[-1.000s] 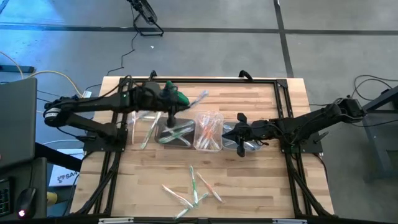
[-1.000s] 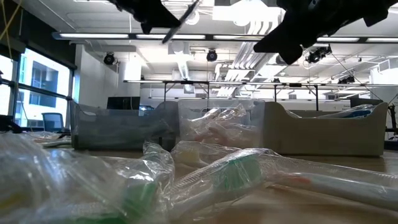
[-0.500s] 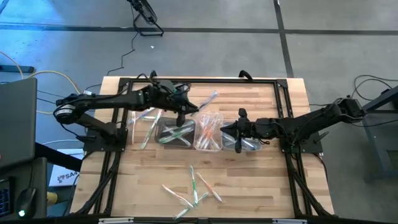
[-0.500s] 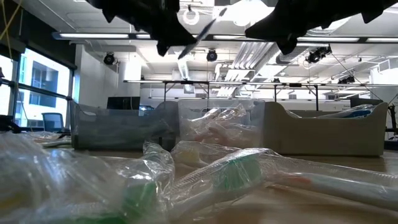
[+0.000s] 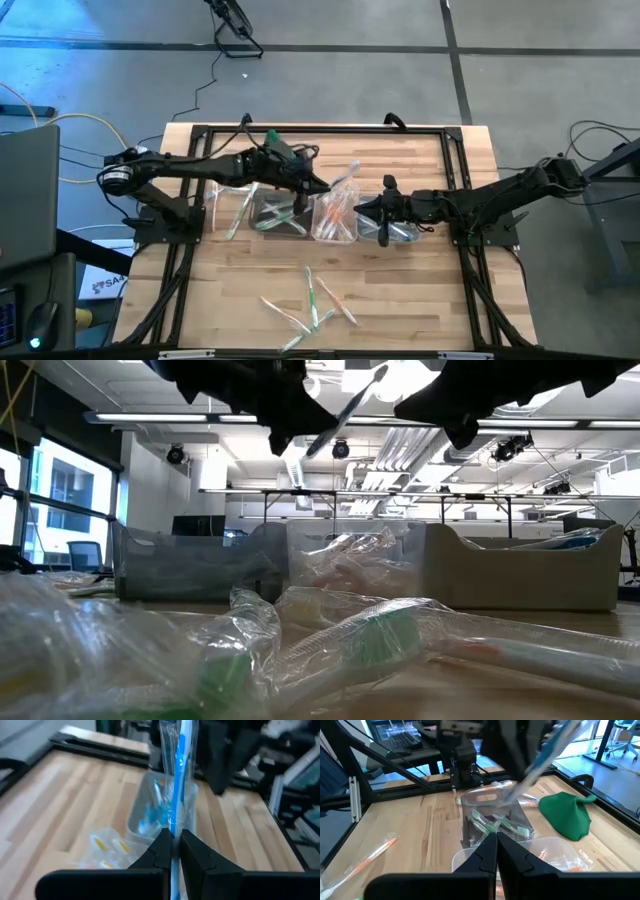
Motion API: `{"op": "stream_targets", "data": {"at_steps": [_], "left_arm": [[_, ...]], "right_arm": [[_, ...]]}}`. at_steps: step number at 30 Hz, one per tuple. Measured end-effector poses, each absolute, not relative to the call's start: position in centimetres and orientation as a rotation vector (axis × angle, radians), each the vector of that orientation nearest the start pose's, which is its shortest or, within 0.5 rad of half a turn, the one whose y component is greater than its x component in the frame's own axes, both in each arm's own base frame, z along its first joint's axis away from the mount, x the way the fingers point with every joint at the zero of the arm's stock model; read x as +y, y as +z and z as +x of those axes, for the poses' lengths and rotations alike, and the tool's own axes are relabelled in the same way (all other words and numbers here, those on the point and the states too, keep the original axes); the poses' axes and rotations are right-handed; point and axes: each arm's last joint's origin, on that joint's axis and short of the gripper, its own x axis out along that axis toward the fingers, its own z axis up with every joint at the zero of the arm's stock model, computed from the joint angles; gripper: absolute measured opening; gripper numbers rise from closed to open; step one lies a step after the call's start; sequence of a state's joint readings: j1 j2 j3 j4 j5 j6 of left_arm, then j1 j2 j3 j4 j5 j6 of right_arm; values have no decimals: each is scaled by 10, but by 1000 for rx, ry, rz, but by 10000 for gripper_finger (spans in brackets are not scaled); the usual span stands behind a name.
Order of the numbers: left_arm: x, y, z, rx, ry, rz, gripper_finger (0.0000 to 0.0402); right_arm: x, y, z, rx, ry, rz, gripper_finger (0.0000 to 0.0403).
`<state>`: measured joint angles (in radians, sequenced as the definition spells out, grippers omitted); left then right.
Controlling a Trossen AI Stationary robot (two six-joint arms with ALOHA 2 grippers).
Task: Pick & Place Toothbrushes
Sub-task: Put the blue toothbrush into the gray bin
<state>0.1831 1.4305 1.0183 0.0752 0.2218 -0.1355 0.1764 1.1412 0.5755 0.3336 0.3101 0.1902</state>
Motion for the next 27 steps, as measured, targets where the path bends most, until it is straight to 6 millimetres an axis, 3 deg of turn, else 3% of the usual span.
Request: {"op": "stream_targets", "data": {"at_steps": [5,27], "left_arm": [[39,290,320,335,-60,-166,12],[41,290,320,331,-30,-164,12]], "right_arm": [[34,241,240,212,-155,133,2],[34,239,239,222,-165,204,2]]}}
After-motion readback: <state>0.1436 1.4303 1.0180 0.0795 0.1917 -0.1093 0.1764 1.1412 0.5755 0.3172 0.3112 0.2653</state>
